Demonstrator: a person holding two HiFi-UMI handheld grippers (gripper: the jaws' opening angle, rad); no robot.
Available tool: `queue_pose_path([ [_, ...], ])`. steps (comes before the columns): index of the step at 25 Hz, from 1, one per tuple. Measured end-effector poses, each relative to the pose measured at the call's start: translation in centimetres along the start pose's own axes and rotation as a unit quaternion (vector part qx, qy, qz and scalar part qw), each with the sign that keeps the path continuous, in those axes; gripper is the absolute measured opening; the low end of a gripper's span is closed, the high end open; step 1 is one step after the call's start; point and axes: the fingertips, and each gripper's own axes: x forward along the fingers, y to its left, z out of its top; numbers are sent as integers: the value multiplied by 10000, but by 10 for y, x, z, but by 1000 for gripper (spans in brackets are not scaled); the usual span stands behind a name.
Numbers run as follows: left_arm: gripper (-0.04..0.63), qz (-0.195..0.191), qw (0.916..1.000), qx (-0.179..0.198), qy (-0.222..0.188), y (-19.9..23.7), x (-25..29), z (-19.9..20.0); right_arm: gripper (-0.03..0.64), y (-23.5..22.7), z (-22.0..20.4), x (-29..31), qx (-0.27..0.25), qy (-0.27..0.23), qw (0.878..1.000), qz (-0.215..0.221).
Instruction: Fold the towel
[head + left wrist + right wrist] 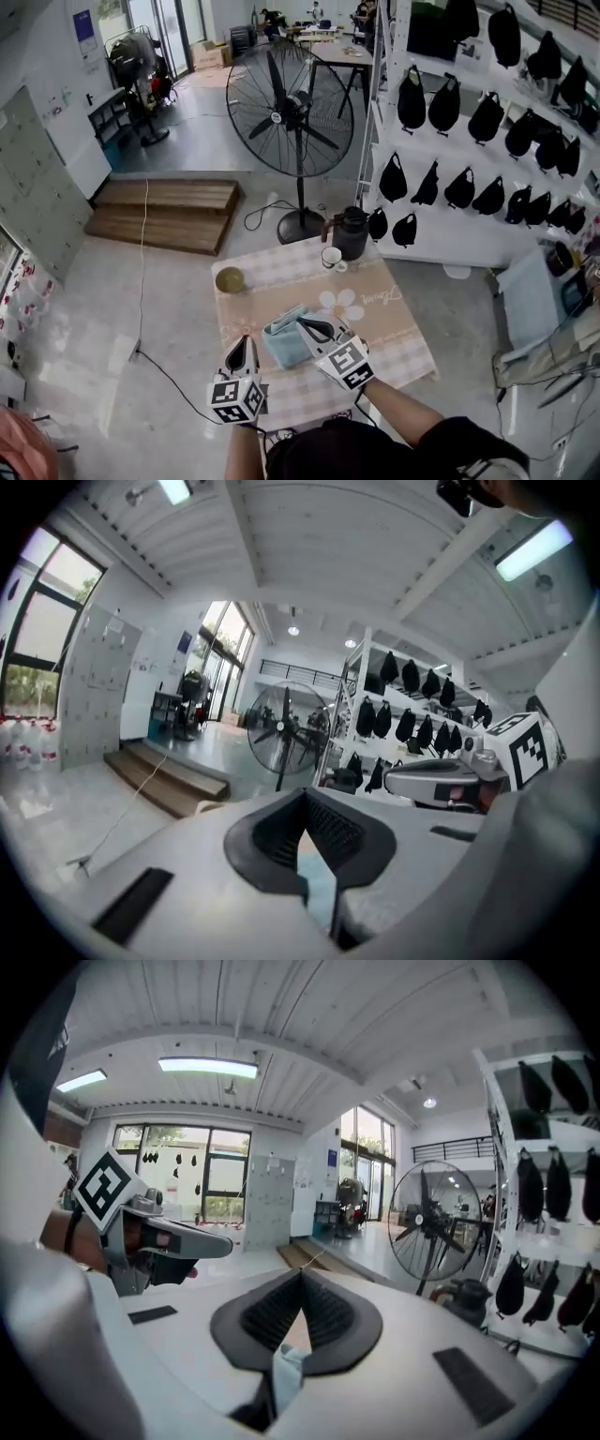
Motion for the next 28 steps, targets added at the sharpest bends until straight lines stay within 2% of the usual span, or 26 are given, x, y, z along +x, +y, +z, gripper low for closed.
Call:
queue_pose_path([
  [2, 5, 24, 9990, 256, -361, 0, -9, 36, 2, -5, 32, -8, -81, -326, 9993, -173],
  [4, 5, 120, 9976, 439, -522, 0, -16, 56, 2, -9, 52, -19, -131, -524, 9979, -348],
  [9, 5, 240, 9946, 628, -797, -6, -27, 76, 2, -14, 63, -33, -159, -697, 9952, -673],
  [16, 5, 26, 9933, 716, -903, -22, -28, 85, 2, -8, 67, -34, -398, -849, 9926, -768],
  [20, 5, 7, 9926, 694, -998, -18, -32, 88, 2, -9, 68, -37, -324, -873, 9923, -817],
  [24, 5, 145, 9927, 723, -960, -10, -33, 86, 2, -13, 69, -42, -319, -904, 9914, -886],
  [28, 5, 75, 9924, 727, -993, -16, -34, 84, 2, -12, 69, -46, -594, -912, 9896, -940],
])
